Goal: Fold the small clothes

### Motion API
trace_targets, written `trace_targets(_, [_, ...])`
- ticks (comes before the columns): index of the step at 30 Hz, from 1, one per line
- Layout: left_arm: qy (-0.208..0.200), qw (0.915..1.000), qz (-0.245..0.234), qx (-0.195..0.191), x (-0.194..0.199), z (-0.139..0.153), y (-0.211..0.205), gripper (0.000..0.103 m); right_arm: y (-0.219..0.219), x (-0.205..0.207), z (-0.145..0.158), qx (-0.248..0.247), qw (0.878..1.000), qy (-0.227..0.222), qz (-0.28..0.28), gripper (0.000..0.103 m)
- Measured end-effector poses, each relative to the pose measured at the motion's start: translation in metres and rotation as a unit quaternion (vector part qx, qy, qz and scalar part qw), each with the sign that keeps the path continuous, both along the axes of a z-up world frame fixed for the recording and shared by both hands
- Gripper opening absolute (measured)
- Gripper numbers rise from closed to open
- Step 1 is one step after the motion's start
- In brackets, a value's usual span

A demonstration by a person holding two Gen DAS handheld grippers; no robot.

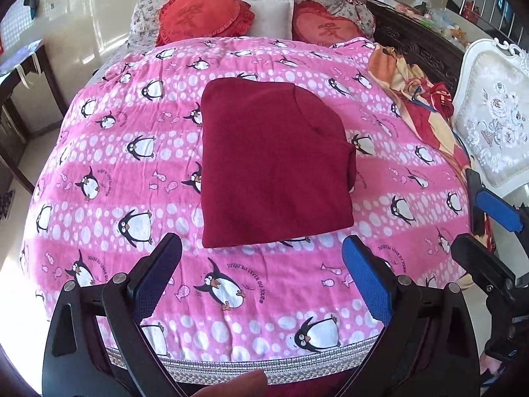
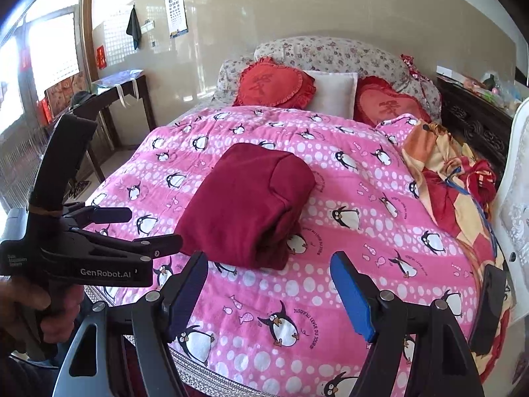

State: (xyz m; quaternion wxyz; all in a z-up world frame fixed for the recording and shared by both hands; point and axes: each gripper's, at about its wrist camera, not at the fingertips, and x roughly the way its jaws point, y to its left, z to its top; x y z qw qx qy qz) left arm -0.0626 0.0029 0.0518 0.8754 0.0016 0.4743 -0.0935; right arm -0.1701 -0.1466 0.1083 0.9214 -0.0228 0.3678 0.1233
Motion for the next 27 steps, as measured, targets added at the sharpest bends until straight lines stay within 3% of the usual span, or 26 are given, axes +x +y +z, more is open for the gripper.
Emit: trace_targets(27, [0.009,0.9999,-0.006,-0.013,0.0078,-0.005,0.0046,0.098,-0.0002,0.0067,0.0006,0.0,1.0,0.014,-0.002,0.074])
